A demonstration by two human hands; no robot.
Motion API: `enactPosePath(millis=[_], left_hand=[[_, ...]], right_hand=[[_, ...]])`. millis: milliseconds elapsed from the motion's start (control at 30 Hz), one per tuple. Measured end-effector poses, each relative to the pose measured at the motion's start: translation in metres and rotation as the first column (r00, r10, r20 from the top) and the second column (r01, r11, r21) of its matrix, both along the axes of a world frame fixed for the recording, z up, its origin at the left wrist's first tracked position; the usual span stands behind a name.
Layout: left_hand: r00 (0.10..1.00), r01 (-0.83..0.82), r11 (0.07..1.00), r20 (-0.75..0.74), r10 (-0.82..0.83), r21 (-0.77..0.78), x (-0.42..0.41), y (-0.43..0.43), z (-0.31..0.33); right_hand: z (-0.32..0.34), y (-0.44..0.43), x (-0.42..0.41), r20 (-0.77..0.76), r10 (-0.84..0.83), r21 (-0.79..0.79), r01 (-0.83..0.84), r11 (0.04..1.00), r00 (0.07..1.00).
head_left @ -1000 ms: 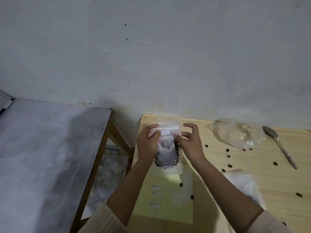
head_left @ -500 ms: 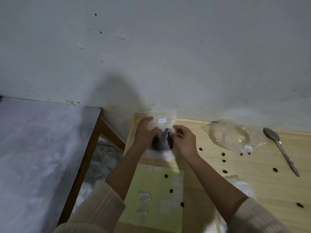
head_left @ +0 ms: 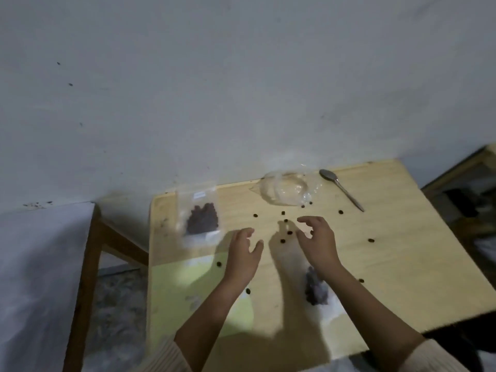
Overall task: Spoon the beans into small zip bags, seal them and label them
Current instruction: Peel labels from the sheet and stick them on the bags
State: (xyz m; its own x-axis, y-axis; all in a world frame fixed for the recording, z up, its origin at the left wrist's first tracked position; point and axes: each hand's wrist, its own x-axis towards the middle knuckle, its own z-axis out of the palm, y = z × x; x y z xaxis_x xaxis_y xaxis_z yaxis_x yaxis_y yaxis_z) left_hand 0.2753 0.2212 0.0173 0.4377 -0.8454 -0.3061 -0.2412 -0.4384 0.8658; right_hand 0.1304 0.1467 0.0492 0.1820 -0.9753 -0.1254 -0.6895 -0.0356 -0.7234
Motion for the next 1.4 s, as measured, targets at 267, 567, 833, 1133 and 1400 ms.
enactPosePath(millis=[267,567,833,1133,1400], left_hand=[[0.977,0.208,0.960,0.008,-0.213,0.186,-0.070,0.024,-0.017],[0.986,0.131,0.990,-0.109,-0.125,0.049,-0.085,0.019,-0.018],[0.978,-0.134,0.964,-0.186,0.092,-0.229,-0.017,0.031,0.022],[0.918,-0.396,0.891,-0.120,0.378,-0.221,0.115,0.131,0.025],[0.825,-0.565,0.813,-0.114,0.554,-0.141,0.178,0.231,0.003]], right_hand=[[-0.023,0.048,-0.079,-0.226,-0.020,0.139,0.052,0.989,0.974],[-0.029,0.059,-0.070,-0.153,-0.053,0.071,0.065,0.995,0.987],[-0.009,0.066,-0.006,0.173,-0.097,0.078,0.084,0.993,0.980],[-0.014,0.110,0.113,0.300,0.270,0.139,-0.322,0.936,0.915],[-0.045,0.129,0.146,-0.037,0.769,0.081,-0.765,0.639,0.638]])
